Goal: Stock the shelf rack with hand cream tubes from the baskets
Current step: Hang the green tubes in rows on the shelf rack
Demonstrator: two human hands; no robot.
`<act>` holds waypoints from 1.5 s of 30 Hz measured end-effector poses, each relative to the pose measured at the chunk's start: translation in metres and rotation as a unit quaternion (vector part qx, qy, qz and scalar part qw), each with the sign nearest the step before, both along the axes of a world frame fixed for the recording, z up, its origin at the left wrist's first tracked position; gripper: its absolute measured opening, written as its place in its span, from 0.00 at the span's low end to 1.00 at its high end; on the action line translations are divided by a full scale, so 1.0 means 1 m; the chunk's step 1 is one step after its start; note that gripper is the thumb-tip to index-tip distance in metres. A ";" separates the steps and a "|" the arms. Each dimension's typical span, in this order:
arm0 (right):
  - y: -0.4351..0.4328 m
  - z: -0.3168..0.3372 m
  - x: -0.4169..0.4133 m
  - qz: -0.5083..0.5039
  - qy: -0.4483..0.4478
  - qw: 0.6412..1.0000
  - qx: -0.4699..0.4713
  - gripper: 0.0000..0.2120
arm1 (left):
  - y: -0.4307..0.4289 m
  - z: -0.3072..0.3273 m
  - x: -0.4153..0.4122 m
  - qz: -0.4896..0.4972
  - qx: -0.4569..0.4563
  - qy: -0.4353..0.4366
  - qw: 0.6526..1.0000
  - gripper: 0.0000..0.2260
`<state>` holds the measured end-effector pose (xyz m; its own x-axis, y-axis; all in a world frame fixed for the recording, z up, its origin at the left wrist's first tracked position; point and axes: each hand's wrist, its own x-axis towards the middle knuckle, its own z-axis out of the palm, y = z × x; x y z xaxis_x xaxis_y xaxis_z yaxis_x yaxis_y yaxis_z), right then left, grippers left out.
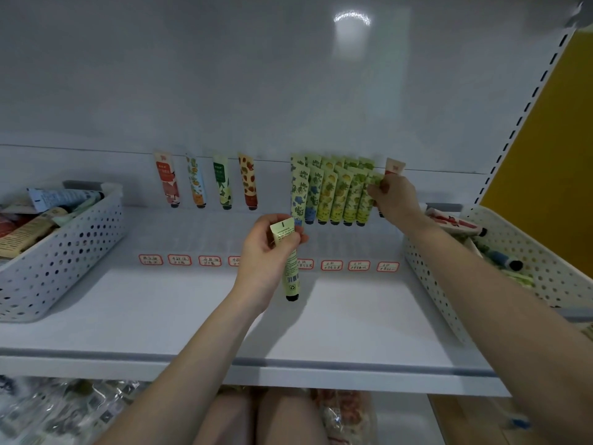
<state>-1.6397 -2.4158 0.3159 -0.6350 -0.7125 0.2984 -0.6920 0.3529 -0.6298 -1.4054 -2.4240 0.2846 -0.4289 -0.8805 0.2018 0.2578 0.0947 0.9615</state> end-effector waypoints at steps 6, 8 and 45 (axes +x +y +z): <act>-0.007 0.001 -0.003 -0.003 -0.001 1.000 0.025 0.15 | -0.003 -0.003 -0.001 0.021 -0.010 -0.023 0.999 0.10; -0.009 0.001 -0.003 -0.002 -0.008 1.000 0.030 0.17 | -0.003 -0.003 0.000 0.022 -0.009 -0.019 1.000 0.11; 0.116 0.041 0.099 0.240 -0.168 0.956 -0.026 0.02 | 0.022 0.048 0.017 -0.031 -0.034 0.022 0.999 0.05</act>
